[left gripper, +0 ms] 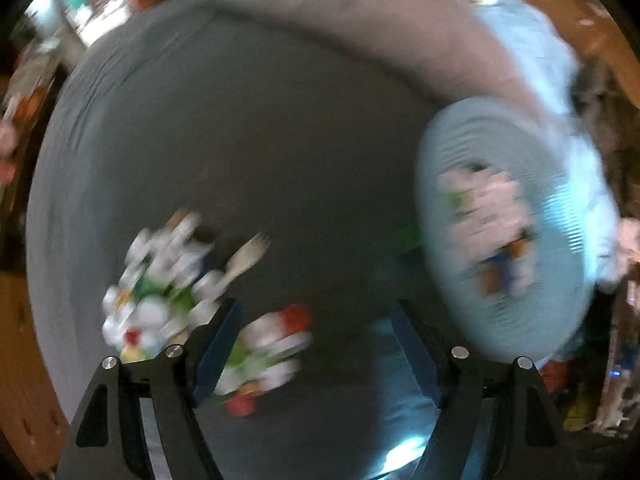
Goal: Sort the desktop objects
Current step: 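Move both open grippers back toward the cap heap, then grasp a red cap with the left gripper while the right gripper grasps a white cap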
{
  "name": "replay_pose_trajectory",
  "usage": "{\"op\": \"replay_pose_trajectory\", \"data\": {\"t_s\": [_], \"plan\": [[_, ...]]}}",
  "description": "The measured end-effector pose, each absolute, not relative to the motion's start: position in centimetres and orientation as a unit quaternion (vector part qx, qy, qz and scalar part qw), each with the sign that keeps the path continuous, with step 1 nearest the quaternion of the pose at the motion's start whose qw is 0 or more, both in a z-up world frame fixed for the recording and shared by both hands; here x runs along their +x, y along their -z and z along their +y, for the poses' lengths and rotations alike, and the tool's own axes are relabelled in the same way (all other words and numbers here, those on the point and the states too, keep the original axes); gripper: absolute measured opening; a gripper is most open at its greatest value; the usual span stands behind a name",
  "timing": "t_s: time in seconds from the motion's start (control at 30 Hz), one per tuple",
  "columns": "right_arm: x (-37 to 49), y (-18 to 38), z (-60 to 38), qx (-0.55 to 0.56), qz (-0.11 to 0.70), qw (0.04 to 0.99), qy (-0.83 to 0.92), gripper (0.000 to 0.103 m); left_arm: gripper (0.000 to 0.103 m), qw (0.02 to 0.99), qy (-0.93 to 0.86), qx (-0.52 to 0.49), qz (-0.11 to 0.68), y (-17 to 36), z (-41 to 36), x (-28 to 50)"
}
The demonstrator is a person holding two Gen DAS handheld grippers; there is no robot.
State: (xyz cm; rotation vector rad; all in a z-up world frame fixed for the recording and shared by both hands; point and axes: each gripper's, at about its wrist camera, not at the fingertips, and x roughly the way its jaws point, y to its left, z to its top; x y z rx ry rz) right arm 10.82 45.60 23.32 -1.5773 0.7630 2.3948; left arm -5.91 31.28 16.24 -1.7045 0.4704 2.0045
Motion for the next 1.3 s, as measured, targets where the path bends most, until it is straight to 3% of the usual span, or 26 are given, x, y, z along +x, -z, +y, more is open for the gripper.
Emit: {"op": "replay_pose_trajectory", "data": {"t_s": [0.13,0.27,0.53,0.97,1.07,1.3], "plan": [[8.9,-19.4,39.9,-0.582,0.25,0.057,-0.772,0.06,0.081,0.181,-0.707,-0.667,0.149,-9.8,22.1,-9.5],[7.7,-16.6,35.1,-0.619,0.252,0.034,-0.743,0.06,0.081,0.217,-0.675,-0.688,0.151,-5.7,18.4,-12.1],[3.9,-14.9,30.2,-0.647,0.223,0.01,-0.729,0.06,0.082,0.194,-0.7,-0.685,0.051,-3.7,8.8,-17.1],[-2.6,-13.5,24.8,-0.652,0.185,-0.046,-0.733,0.06,0.084,0.203,-0.692,-0.691,-0.041,-2.8,-0.1,-7.4],[-3.0,-12.9,24.2,-0.655,0.179,-0.054,-0.732,0.06,0.079,0.176,-0.743,-0.645,-0.044,-5.3,-0.9,-6.8],[-3.2,-11.7,23.7,-0.664,0.177,-0.055,-0.724,0.06,0.053,0.136,-0.774,-0.613,-0.075,-4.9,-1.3,-11.5]]}}
